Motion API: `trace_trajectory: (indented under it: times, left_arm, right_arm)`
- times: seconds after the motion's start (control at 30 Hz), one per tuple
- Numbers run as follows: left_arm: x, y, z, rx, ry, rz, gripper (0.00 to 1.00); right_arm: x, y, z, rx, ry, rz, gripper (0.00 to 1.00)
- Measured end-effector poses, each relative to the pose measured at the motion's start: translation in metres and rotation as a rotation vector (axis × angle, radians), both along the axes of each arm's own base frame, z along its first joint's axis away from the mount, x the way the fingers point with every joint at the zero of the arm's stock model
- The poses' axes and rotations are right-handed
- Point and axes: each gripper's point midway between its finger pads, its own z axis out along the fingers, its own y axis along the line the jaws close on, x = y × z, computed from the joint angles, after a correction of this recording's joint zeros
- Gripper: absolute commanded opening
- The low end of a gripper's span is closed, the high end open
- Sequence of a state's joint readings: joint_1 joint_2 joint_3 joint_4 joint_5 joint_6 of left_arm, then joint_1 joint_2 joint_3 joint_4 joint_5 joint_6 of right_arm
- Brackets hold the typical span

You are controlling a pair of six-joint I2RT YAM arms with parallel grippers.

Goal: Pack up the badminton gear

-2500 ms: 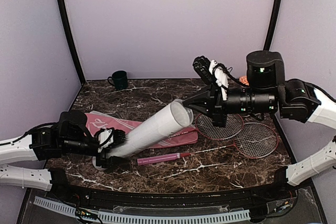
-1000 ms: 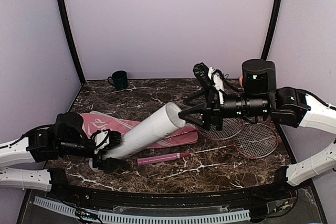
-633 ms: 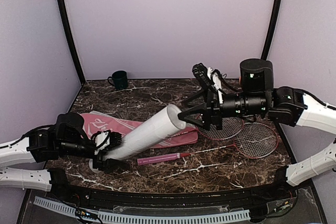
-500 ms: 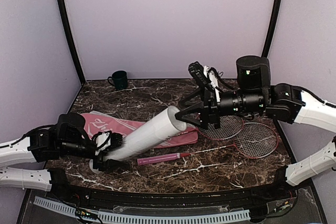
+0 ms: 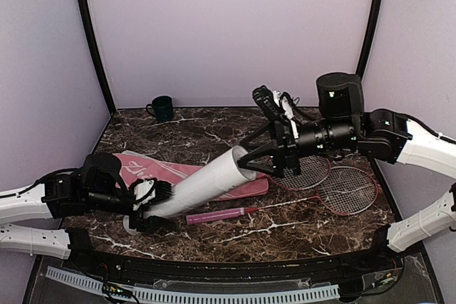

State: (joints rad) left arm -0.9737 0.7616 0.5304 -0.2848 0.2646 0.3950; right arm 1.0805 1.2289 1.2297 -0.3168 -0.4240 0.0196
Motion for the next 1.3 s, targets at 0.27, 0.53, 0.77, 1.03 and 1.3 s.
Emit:
trace_trajectory:
  times: [0.27, 0.53, 0.77, 1.03, 1.3]
  left_arm:
    - [0.033, -0.009, 0.039, -0.064, -0.08, 0.138, 0.33]
    - [0.14, 0.027, 0.054, 0.085, -0.168, 0.528, 0.37]
    - [0.25, 0.034, 0.077, 0.2, -0.23, 0.675, 0.35]
    - [0.358, 0.022, 0.031, 0.359, -0.241, 0.699, 0.35]
    - [0.422, 0.031, -0.026, 0.494, -0.251, 0.704, 0.34]
  right_arm:
    - [0.049, -0.071, 0.035, 0.091, -0.033, -0.252, 0.74]
    - [0.067, -0.11, 0.06, 0.202, -0.063, -0.403, 0.79]
    - [0.074, -0.106, 0.021, 0.153, 0.01, -0.418, 0.79]
    - [0.07, -0.106, 0.009, 0.176, 0.043, -0.406, 0.79]
    - [0.065, -0.111, -0.005, 0.181, 0.078, -0.408, 0.79]
